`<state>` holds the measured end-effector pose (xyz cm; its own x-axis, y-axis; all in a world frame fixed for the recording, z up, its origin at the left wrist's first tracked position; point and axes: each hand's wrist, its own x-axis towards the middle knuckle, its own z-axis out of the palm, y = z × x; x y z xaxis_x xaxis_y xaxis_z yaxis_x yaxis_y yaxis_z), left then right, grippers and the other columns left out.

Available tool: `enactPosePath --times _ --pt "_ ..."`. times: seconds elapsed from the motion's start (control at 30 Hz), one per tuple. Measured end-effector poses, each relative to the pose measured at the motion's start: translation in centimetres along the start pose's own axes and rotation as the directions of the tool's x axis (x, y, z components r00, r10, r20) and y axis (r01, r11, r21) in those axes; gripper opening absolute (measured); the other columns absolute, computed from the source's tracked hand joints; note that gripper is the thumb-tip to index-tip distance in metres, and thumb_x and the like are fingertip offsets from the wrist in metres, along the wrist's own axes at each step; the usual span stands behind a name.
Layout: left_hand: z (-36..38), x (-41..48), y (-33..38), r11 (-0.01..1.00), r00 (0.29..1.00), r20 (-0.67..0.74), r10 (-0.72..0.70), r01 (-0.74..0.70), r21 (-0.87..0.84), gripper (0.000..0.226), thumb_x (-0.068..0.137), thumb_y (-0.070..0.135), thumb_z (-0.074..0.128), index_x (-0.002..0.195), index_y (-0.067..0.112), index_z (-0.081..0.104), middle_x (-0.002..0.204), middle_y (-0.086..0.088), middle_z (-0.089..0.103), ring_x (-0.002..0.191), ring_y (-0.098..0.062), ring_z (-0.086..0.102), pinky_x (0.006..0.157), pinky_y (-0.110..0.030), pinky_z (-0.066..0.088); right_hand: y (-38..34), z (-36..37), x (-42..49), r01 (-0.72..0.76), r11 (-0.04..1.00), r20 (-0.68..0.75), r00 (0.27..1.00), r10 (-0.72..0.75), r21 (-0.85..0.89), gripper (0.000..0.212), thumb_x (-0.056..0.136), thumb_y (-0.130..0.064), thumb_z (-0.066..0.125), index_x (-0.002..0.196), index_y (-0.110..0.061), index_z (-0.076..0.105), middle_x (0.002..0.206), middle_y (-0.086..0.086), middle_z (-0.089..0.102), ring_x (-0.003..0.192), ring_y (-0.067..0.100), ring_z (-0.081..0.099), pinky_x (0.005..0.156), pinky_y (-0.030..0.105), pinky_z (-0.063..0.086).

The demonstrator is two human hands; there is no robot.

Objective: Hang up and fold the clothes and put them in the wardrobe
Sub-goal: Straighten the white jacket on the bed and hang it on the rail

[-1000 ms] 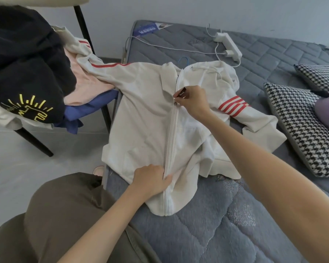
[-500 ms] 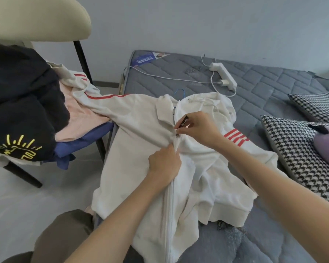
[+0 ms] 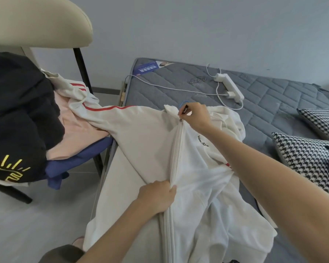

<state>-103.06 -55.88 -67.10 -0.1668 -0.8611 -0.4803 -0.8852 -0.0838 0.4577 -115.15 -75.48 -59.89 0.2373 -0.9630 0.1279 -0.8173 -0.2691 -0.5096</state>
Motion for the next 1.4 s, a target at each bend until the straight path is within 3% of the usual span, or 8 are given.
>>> enactPosePath --times 0.17,0.37,0.53,0.7,0.9,1.0,1.27,1.4 --pt "0.1 1.9 -1.8 0.994 0.979 -0.199 -0.051 0.031 -0.104 0.070 0.075 0.086 0.030 0.103 0.025 0.050 0.107 0.003 0.057 0.106 -0.021 0.053 0.091 -0.038 0.044 1.5 0.1 1.0 -0.173 0.975 0.535 0.815 0.223 -0.143 0.050 0.086 -0.067 0.051 0.099 -0.022 0.070 0.083 -0.012 0.072 0.078 0.010 0.061 0.077 0.029 0.047" --pt "2.1 5.6 -4.1 0.986 0.969 -0.243 0.029 0.012 0.165 0.089 0.071 0.090 0.024 0.138 0.056 -0.025 0.156 0.008 -0.027 0.140 -0.041 -0.026 0.108 -0.069 -0.006 4.8 2.1 2.9 -0.117 0.974 0.068 0.989 0.132 -0.193 0.035 0.099 -0.027 0.045 0.115 -0.003 0.065 0.120 0.014 0.063 0.116 0.031 0.054 0.096 0.040 0.043" --pt "3.7 7.4 -4.9 0.977 0.981 -0.193 0.027 0.015 0.214 0.087 0.060 0.095 0.009 0.125 0.061 -0.036 0.139 0.006 -0.051 0.127 -0.046 -0.044 0.094 -0.074 -0.023 6.3 3.6 4.9 -0.022 0.958 0.207 0.975 0.084 -0.287 0.035 0.103 -0.019 0.032 0.122 0.000 0.055 0.128 0.018 0.056 0.123 0.033 0.047 0.101 0.039 0.030" --pt "3.8 7.9 -5.1 0.976 0.987 -0.160 0.018 0.017 0.216 0.085 0.063 0.094 0.013 0.125 0.063 -0.036 0.134 0.007 -0.054 0.125 -0.046 -0.047 0.088 -0.073 -0.028 7.8 4.6 6.5 0.055 0.888 0.311 0.945 0.102 -0.457 0.040 0.105 -0.026 0.026 0.131 -0.004 0.045 0.146 0.015 0.040 0.144 0.031 0.020 0.117 0.047 0.009" --pt "3.8 7.9 -5.0 0.978 0.987 -0.162 0.016 0.019 0.209 0.082 0.065 0.093 0.015 0.123 0.065 -0.036 0.135 0.008 -0.051 0.127 -0.045 -0.045 0.088 -0.072 -0.029 8.8 4.1 6.7 0.100 0.826 0.143 0.989 -0.024 -0.555 0.031 0.104 -0.025 0.029 0.089 -0.006 0.049 0.085 0.016 0.062 0.098 0.036 0.058 0.114 0.042 0.020" --pt "3.9 7.9 -5.0 0.980 0.984 -0.176 0.018 0.018 0.199 0.081 0.065 0.093 0.017 0.123 0.066 -0.034 0.135 0.009 -0.051 0.128 -0.045 -0.044 0.088 -0.072 -0.029 9.9 4.2 6.1 -0.065 0.821 0.120 0.980 0.160 -0.567 0.026 0.100 -0.025 0.038 0.106 -0.003 0.049 0.104 0.020 0.061 0.096 0.036 0.057 0.075 0.040 0.037" --pt "4.1 8.0 -5.1 0.982 0.980 -0.198 0.030 0.007 0.187 0.081 0.061 0.094 0.012 0.122 0.067 -0.033 0.136 0.010 -0.050 0.128 -0.043 -0.044 0.083 -0.068 -0.035 9.8 4.9 5.6 -0.164 0.772 0.145 0.938 0.315 -0.614 0.025 0.087 -0.027 0.055 0.069 -0.016 0.043 0.076 0.000 0.050 0.082 0.027 0.052 0.082 0.037 0.035" --pt "4.3 8.4 -5.3 0.984 0.982 -0.189 0.027 0.007 0.177 0.081 0.058 0.095 0.010 0.122 0.069 -0.033 0.137 0.012 -0.049 0.128 -0.041 -0.045 0.082 -0.066 -0.036 9.6 6.0 4.4 -0.085 0.802 0.145 0.967 0.209 -0.591 0.013 0.092 -0.027 0.052 0.087 -0.017 0.059 0.106 0.006 0.047 0.106 0.027 0.047 0.091 0.040 0.032"
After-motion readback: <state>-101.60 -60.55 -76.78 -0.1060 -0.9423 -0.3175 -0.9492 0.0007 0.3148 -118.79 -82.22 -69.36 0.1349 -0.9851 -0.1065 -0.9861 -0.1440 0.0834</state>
